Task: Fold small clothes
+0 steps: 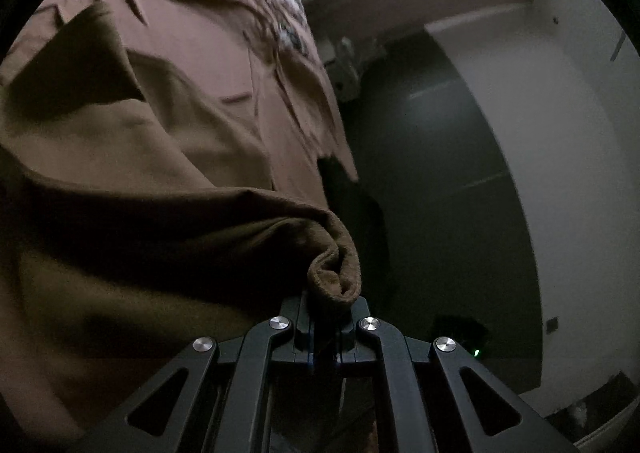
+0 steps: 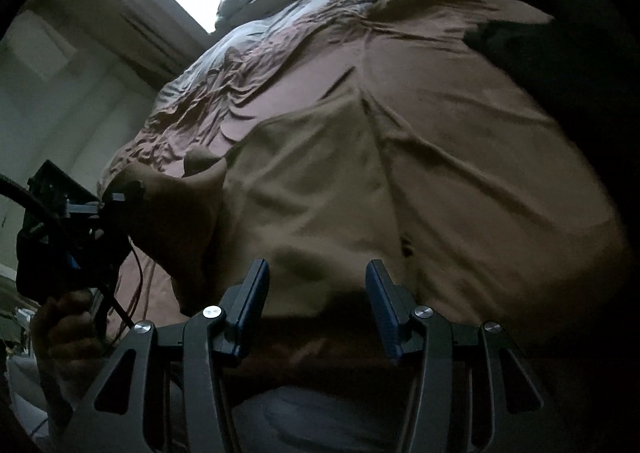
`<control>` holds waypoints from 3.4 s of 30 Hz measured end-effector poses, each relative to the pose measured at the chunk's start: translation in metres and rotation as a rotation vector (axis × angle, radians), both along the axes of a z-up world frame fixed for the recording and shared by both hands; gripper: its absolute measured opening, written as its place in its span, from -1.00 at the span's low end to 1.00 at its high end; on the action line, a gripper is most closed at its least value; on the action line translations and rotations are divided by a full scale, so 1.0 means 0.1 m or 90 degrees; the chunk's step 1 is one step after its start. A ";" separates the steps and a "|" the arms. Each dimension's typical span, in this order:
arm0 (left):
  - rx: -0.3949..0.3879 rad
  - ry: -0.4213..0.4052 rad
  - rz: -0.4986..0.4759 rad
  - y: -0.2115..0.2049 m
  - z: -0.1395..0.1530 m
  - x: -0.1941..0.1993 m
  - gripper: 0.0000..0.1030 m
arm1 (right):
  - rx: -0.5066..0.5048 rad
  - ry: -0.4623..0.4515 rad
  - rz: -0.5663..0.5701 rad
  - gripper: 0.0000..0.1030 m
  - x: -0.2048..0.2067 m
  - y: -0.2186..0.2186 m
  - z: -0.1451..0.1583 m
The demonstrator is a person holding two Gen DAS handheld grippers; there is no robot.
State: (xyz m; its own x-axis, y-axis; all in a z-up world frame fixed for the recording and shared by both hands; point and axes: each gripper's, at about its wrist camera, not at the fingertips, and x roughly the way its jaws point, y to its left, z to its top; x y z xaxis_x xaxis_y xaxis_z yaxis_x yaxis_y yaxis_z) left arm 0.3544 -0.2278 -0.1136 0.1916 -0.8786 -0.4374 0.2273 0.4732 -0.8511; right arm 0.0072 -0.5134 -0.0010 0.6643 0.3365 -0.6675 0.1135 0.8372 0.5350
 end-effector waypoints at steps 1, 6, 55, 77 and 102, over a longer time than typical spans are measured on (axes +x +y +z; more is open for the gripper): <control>0.004 0.005 -0.010 -0.07 -0.03 -0.01 -0.89 | 0.004 0.006 -0.002 -0.07 -0.04 -0.03 -0.03; 0.038 0.029 -0.054 -0.47 -0.26 -0.10 -0.89 | 0.015 0.024 -0.009 -0.07 -0.10 -0.14 -0.12; 0.067 0.083 0.106 0.30 -0.47 0.75 -0.79 | 0.032 0.014 0.070 -0.97 0.36 -0.02 -0.39; 0.125 0.025 0.007 -0.67 -0.39 1.33 -0.79 | 0.095 0.033 0.055 -0.97 0.38 -0.14 -0.69; 0.093 -0.002 -0.029 -1.17 -0.55 1.71 -0.13 | 0.094 0.042 0.034 -0.97 0.33 -0.17 -0.73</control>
State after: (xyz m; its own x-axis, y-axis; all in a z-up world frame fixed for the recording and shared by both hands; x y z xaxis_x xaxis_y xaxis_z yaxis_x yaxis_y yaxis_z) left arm 0.5256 -0.3448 -0.1682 0.1550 -0.8134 -0.5607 0.2545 0.5813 -0.7729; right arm 0.0404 -0.5306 -0.0745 0.5992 0.4677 -0.6498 0.1091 0.7564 0.6450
